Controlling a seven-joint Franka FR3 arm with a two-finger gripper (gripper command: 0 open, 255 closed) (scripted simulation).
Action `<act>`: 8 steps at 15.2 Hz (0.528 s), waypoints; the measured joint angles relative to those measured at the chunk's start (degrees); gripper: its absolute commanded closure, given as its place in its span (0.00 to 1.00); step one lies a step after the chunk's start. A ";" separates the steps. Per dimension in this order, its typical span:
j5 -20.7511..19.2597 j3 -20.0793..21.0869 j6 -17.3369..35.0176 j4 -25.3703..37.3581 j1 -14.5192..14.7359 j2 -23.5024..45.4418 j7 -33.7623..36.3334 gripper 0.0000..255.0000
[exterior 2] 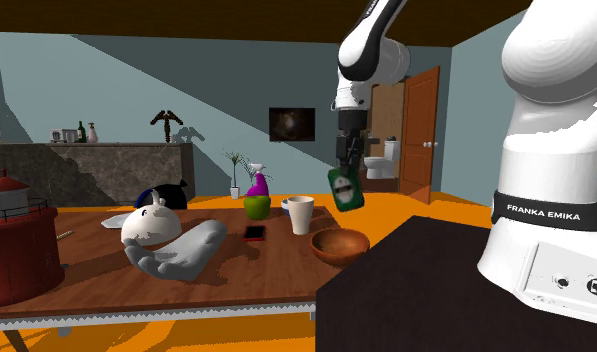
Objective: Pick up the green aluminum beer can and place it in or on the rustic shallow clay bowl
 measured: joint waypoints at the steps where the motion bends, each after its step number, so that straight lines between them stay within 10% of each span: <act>1: 0.03 -0.01 1.01 -0.27 0.03 0.75 -0.02 1.00; 8: 0.48 -0.21 8.36 -1.13 0.19 7.25 -0.44 1.00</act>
